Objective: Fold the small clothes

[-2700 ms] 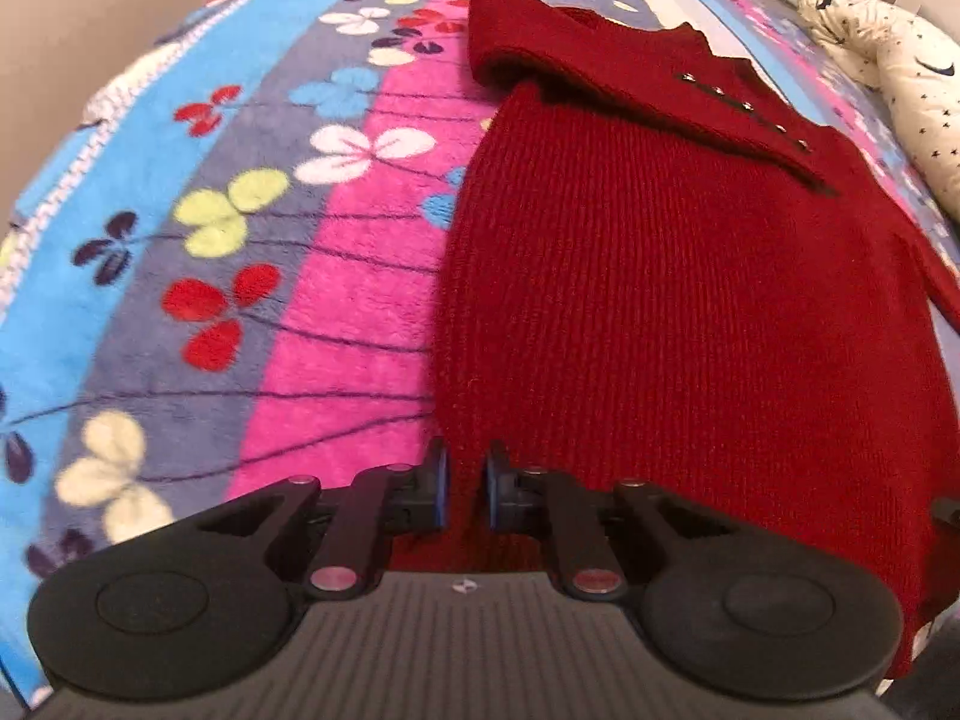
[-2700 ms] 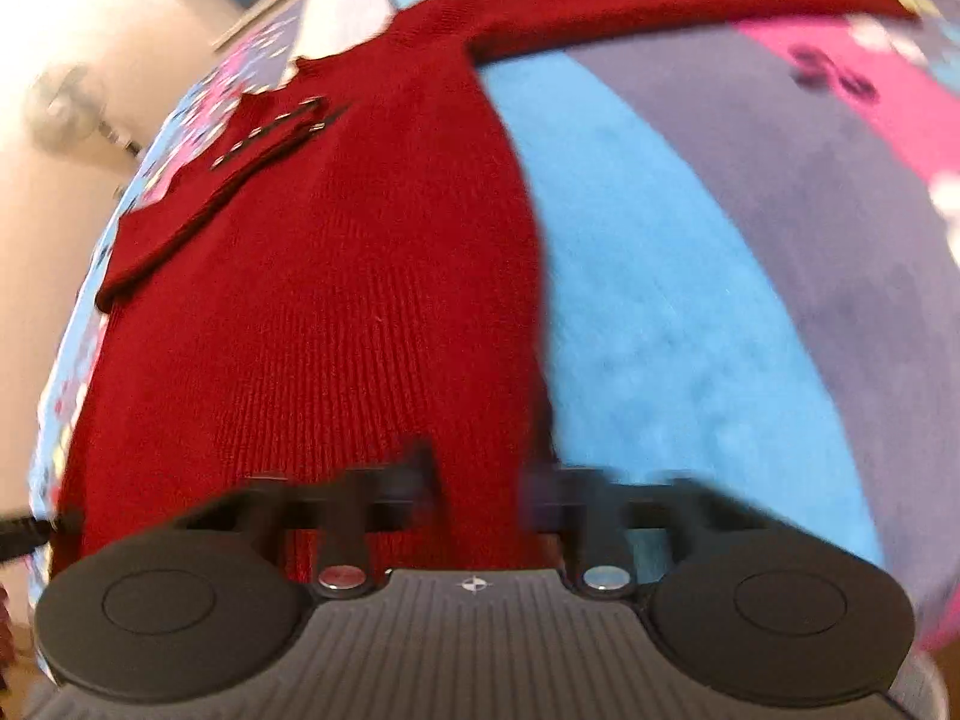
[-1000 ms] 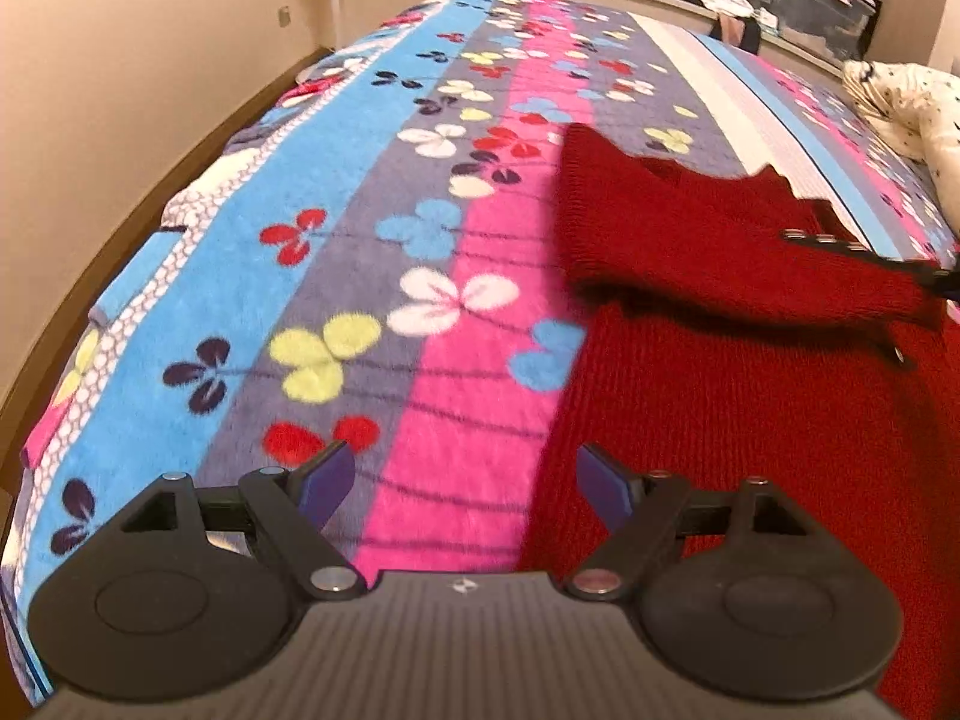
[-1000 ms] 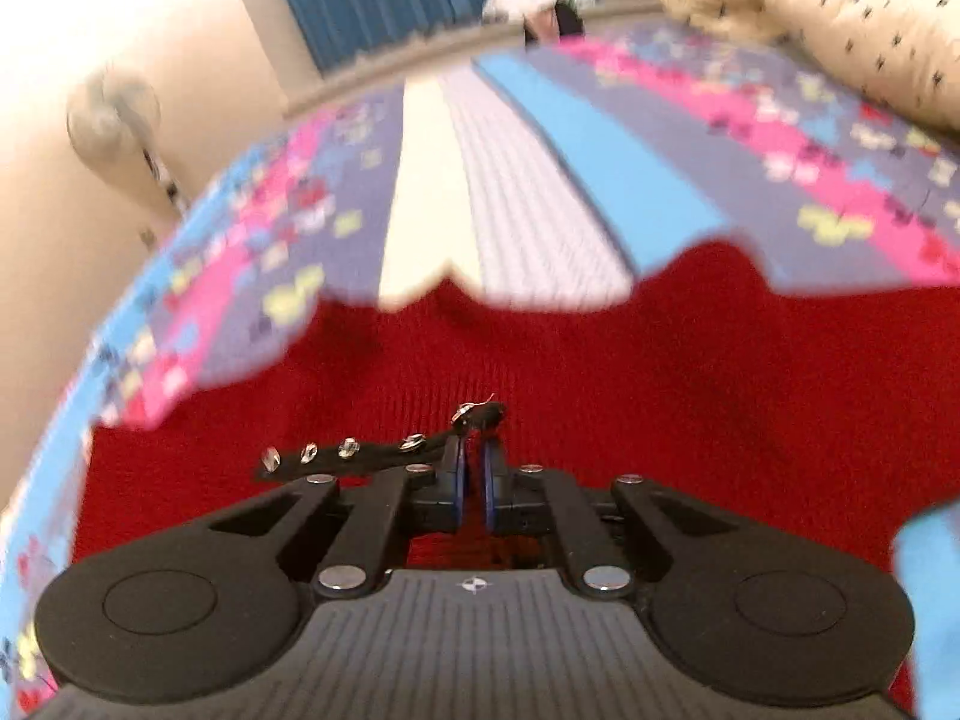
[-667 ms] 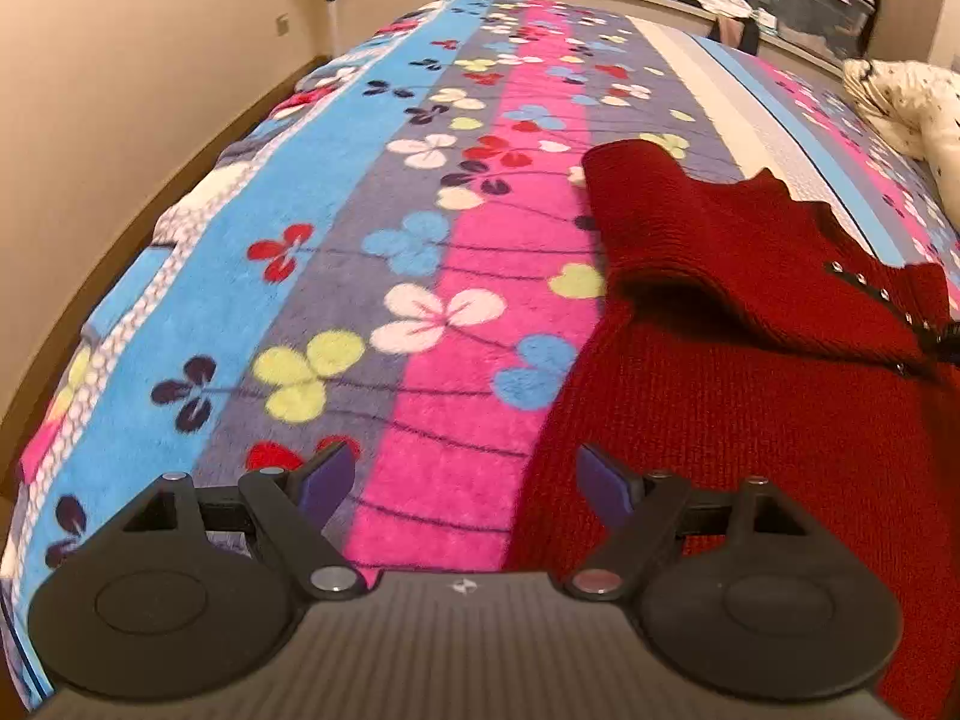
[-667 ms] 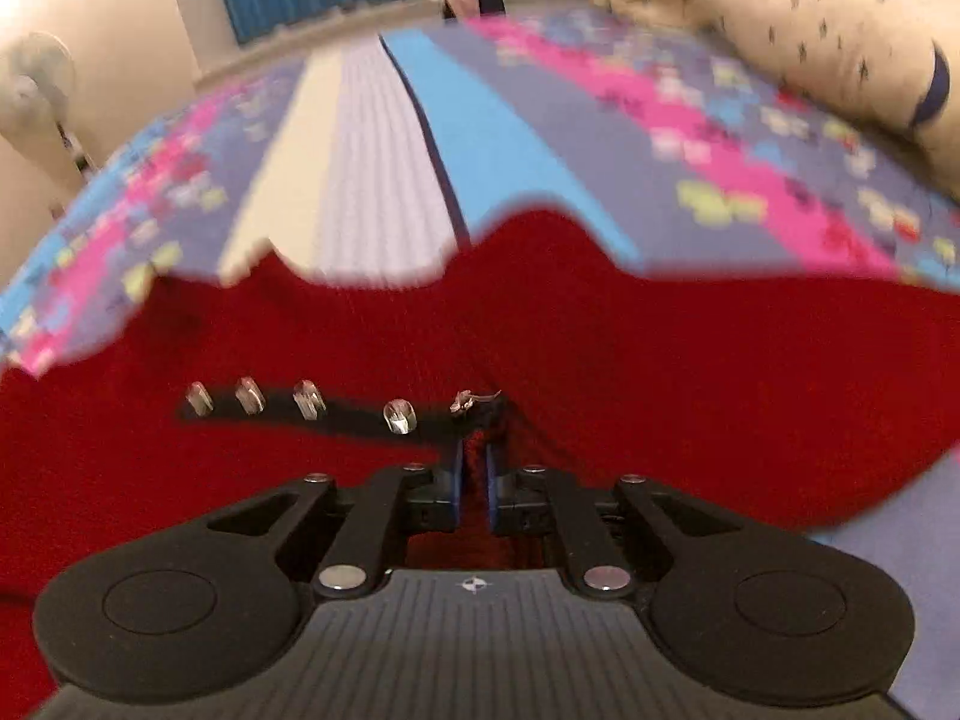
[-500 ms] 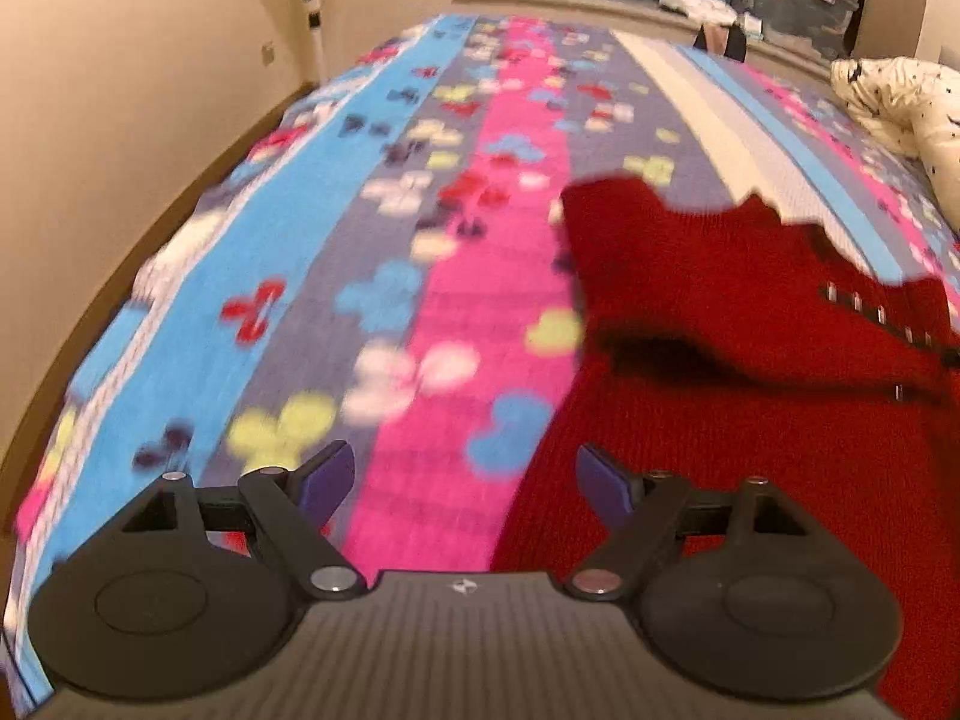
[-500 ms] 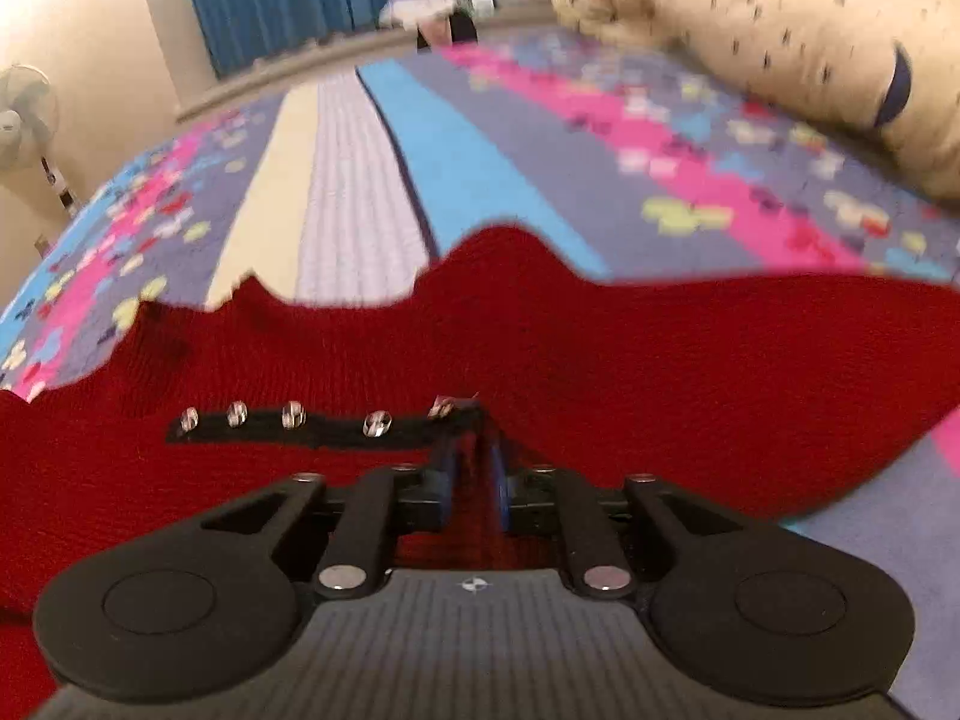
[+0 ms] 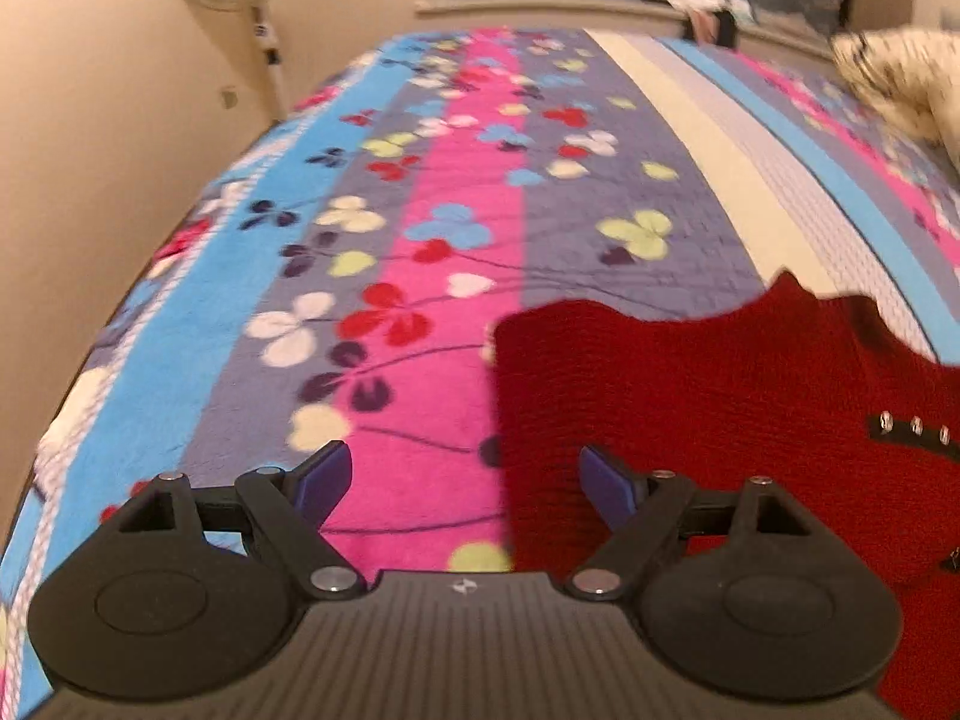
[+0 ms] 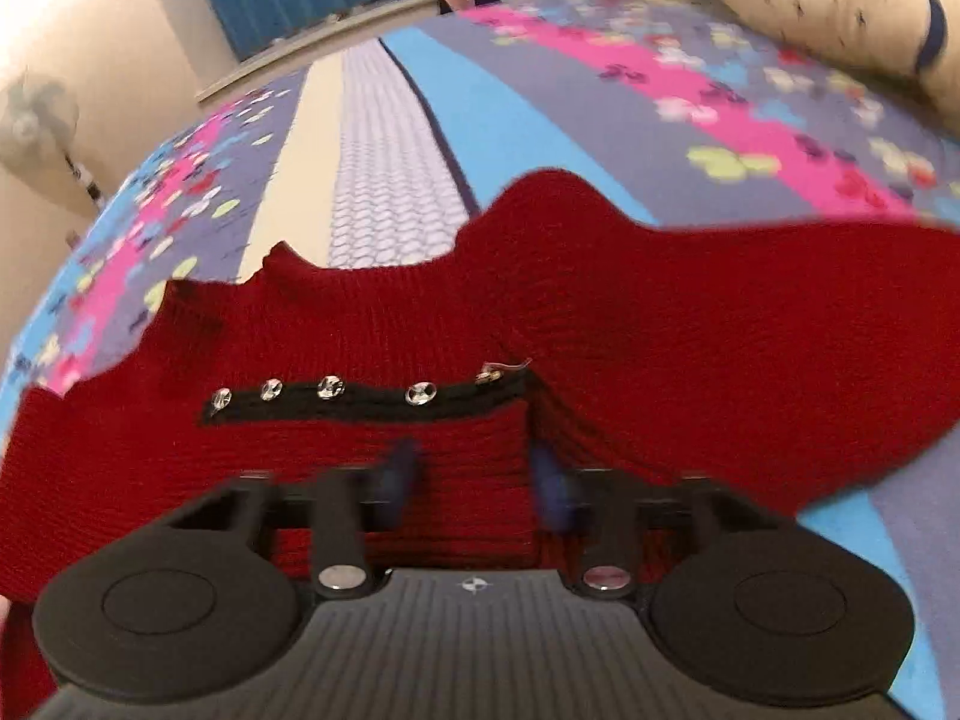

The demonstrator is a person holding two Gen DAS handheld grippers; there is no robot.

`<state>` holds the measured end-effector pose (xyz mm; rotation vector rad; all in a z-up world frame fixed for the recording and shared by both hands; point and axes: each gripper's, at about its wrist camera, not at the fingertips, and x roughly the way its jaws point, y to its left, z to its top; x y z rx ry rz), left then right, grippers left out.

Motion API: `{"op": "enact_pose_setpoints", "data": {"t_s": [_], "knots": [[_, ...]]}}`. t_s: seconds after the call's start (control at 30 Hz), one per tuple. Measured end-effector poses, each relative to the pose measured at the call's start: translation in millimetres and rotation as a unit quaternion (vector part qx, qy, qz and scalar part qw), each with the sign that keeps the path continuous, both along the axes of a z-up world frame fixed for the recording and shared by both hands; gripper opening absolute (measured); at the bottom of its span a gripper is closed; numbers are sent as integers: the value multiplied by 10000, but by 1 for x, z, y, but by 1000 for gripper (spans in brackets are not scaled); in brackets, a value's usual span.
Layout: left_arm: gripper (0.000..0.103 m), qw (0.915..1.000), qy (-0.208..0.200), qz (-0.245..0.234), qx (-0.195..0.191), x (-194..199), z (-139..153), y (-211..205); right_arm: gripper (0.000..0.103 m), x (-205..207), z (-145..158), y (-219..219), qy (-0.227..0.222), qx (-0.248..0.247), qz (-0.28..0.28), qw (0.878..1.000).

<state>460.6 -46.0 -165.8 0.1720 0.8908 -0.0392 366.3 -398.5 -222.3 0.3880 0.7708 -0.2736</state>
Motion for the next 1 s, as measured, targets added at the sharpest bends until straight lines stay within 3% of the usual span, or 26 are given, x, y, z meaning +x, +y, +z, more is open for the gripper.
{"op": "enact_pose_setpoints", "data": {"t_s": [0.1, 0.17, 0.2, 0.27, 0.3, 0.37, 0.4, 0.47, 0.5, 0.53, 0.63, 0.7, 0.8, 0.87, 1.0], "knots": [[87, 9990, 39, -222, 389, 8, -15, -17, 12, -11, 18, -4, -371, 106, 40, 9992], [88, 9937, 332, -314, 1027, 17, -39, -28, 12, -20, 29, -17, -575, 215, -99, 9981], [91, 9906, 401, -351, 1260, 18, -48, -30, 12, -19, 26, -23, -464, 82, -218, 9987], [101, 9874, 88, -301, 1552, 12, -54, -32, 12, -10, 5, -31, 63, -71, -198, 9998], [101, 9866, 35, -303, 1603, 11, -54, -31, 13, -9, -2, -32, 79, -35, -175, 9998], [101, 9873, 3, -344, 1552, 9, -54, -26, 19, -11, -3, -31, -61, -119, -66, 9999], [102, 9879, 17, -348, 1513, 9, -53, -23, 25, -14, -1, -34, -129, 29, -114, 9998], [102, 9891, 18, -326, 1435, 7, -50, -18, 29, -23, 4, -42, -186, 410, -285, 9986], [103, 9890, -4, -309, 1444, 5, -49, -16, 42, -29, 8, -45, -261, 495, -398, 9976], [103, 9882, -33, -320, 1500, 2, -50, -16, 50, -35, 9, -45, -355, 438, -459, 9974], [103, 9867, -120, -357, 1579, -12, -39, -18, 54, -37, -5, -40, 16, -39, -152, 9999], [103, 9903, -45, -343, 1345, -29, -22, -15, 60, -47, 7, -45, -91, 216, -326, 9992], [103, 9956, -70, -327, 878, -73, 8, -1, 70, -89, 30, -62, -503, 1272, -818, 9872], [103, 9968, -76, -315, 732, -106, 25, 8, 72, -129, 49, -63, -726, 1599, -983, 9795], [103, 9978, 419, -347, 371, -177, 48, 20, 83, -208, 90, -35, -672, 1157, -1204, 9837]]}}
